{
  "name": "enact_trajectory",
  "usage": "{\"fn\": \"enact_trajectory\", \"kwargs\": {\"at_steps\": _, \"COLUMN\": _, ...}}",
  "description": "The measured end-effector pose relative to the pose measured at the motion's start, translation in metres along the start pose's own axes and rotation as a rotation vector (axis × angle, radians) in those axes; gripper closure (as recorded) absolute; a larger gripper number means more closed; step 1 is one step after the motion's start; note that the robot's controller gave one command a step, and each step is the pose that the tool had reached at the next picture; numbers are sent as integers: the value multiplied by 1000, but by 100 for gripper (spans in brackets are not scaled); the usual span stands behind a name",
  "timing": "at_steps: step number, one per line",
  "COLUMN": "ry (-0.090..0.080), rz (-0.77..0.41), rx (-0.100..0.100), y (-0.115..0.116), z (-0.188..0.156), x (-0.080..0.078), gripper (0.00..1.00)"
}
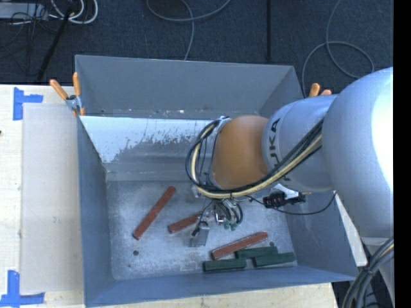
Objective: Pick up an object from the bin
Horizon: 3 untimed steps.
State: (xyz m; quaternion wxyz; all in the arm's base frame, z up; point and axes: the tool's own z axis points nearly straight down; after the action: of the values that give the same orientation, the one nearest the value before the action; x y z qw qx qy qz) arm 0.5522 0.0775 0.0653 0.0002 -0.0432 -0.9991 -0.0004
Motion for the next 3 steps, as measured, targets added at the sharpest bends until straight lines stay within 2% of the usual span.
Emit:
{"fn": "enact_trajectory", "kwargs": {"at_steps": 2, "ry": 0, "rz": 16, "rx": -1, "y": 0, "z": 0, "x": 0, "gripper": 0}}
{"fn": "enact_trajectory", "kwargs": {"at_steps": 3, "ry": -1, "rz": 17, "rx": -1, "y": 0, "z": -1, "x": -1, "gripper": 100}}
